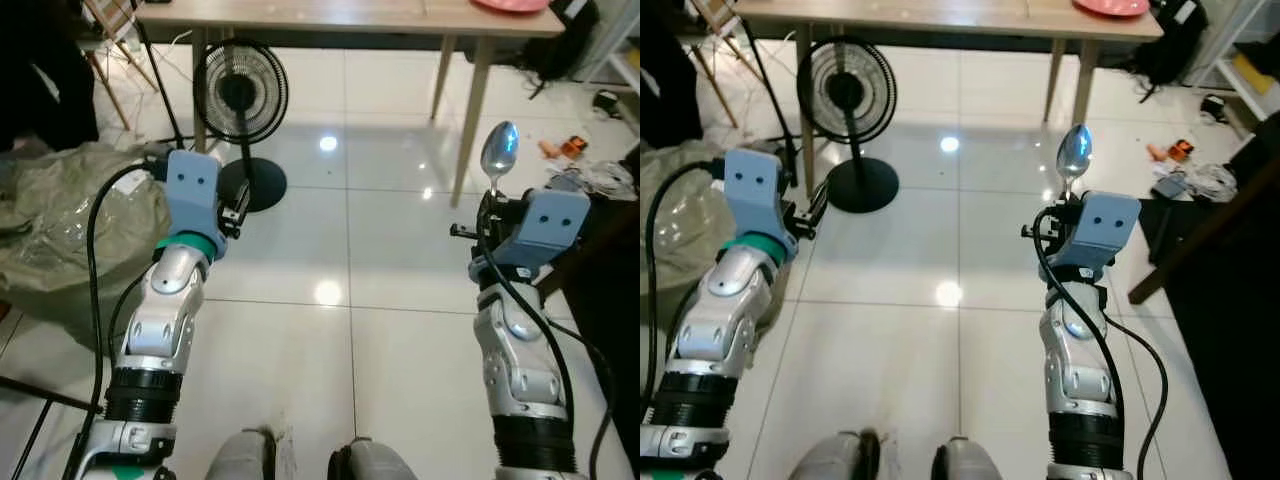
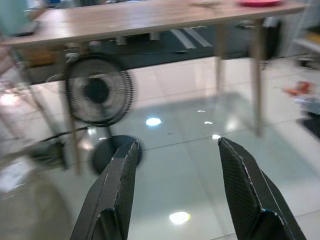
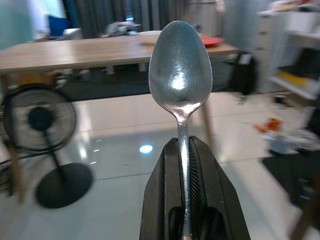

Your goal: Setting the table

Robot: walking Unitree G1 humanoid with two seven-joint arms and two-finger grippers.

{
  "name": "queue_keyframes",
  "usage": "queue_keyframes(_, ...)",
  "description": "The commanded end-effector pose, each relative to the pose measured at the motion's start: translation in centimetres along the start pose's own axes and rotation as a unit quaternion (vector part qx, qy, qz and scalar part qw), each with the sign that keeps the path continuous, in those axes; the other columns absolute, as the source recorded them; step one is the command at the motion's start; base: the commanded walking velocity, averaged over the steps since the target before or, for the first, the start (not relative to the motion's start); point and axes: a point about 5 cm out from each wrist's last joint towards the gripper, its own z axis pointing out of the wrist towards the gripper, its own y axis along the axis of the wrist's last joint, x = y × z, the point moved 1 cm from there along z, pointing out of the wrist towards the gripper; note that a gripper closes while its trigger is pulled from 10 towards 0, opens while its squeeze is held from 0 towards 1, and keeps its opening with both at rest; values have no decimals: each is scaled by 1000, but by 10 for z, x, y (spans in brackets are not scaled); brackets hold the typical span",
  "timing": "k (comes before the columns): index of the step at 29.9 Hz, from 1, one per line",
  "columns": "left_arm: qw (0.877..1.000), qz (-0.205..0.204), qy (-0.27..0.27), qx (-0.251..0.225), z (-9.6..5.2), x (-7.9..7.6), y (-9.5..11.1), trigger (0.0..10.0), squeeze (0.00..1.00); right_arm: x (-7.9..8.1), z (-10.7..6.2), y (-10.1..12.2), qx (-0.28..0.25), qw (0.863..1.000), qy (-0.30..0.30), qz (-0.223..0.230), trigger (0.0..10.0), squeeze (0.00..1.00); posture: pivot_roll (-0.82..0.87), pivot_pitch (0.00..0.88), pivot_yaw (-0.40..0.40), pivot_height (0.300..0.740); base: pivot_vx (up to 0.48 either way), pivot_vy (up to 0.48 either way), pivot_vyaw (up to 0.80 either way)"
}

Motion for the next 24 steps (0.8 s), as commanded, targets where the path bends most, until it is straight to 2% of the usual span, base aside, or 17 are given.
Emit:
queue_keyframes(1,1000,-1,4,5,-2,3,-3,10000,0,1,-2,-2,3,1000,0,2,10000,0,26,13,24,740,-292,0,0)
queue_keyframes(24,1000,-1,3,5,-1,3,-3,10000,0,1,-2,-2,3,1000,-1,1,10000,0,27,13,26,740,-294,0,0)
